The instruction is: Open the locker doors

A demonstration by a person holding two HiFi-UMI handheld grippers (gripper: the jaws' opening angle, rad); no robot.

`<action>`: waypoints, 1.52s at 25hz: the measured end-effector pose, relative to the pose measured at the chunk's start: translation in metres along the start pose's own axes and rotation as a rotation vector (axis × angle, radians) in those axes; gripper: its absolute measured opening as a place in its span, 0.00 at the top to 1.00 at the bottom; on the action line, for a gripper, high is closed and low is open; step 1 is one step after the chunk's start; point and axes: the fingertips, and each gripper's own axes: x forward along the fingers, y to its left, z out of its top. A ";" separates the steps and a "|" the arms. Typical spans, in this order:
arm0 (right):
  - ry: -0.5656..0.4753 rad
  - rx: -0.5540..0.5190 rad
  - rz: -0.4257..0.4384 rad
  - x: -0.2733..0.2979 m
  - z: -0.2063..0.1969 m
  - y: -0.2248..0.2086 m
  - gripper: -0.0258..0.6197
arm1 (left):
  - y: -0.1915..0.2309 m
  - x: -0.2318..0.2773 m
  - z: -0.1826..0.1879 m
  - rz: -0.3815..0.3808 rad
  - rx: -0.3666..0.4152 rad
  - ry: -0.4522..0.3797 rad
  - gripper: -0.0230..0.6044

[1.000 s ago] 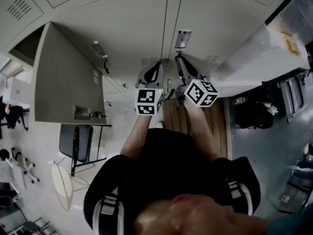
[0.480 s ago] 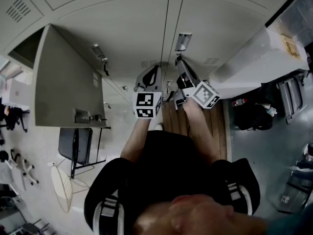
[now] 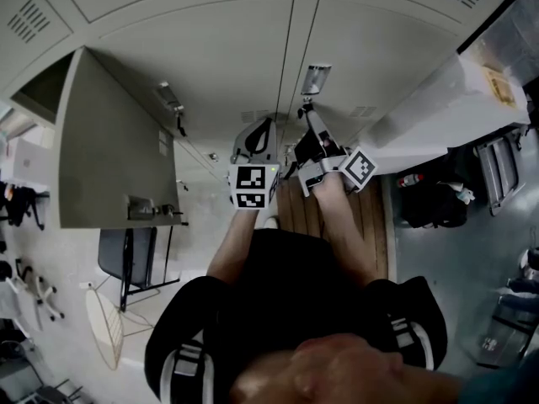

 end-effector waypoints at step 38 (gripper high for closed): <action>0.178 -1.558 -0.295 0.030 -0.019 0.058 0.71 | 0.014 0.008 0.004 -0.018 0.026 -0.012 0.95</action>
